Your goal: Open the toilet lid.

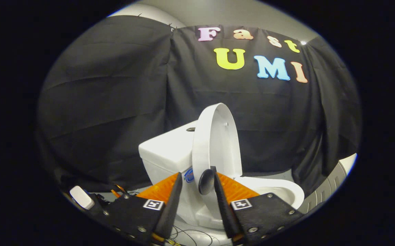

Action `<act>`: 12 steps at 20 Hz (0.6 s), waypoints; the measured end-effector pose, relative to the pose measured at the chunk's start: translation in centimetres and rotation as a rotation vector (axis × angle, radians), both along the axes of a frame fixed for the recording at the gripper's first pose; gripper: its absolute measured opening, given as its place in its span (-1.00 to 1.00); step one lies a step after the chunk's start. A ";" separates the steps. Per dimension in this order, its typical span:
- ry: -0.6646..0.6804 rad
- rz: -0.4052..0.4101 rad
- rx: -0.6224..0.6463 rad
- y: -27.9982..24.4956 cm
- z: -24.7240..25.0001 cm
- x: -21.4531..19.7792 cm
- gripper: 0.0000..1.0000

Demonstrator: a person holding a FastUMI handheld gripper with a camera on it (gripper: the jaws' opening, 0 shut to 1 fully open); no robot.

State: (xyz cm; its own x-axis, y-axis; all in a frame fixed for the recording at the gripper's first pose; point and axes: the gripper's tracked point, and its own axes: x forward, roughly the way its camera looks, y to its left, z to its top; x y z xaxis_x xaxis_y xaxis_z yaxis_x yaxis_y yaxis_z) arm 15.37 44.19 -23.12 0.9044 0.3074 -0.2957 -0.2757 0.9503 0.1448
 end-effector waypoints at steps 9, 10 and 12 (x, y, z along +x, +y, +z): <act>-0.194 -0.011 0.082 -10.4 10.0 -4.0 0.91; -0.203 -0.014 0.092 -11.7 10.7 -4.3 0.91; -0.216 -0.026 0.109 -14.7 11.8 -4.6 0.91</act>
State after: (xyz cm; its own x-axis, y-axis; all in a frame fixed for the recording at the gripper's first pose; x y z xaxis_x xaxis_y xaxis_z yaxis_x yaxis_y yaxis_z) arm 10.77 29.45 -11.35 0.9511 0.3030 -0.0609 -0.2873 0.9394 0.1869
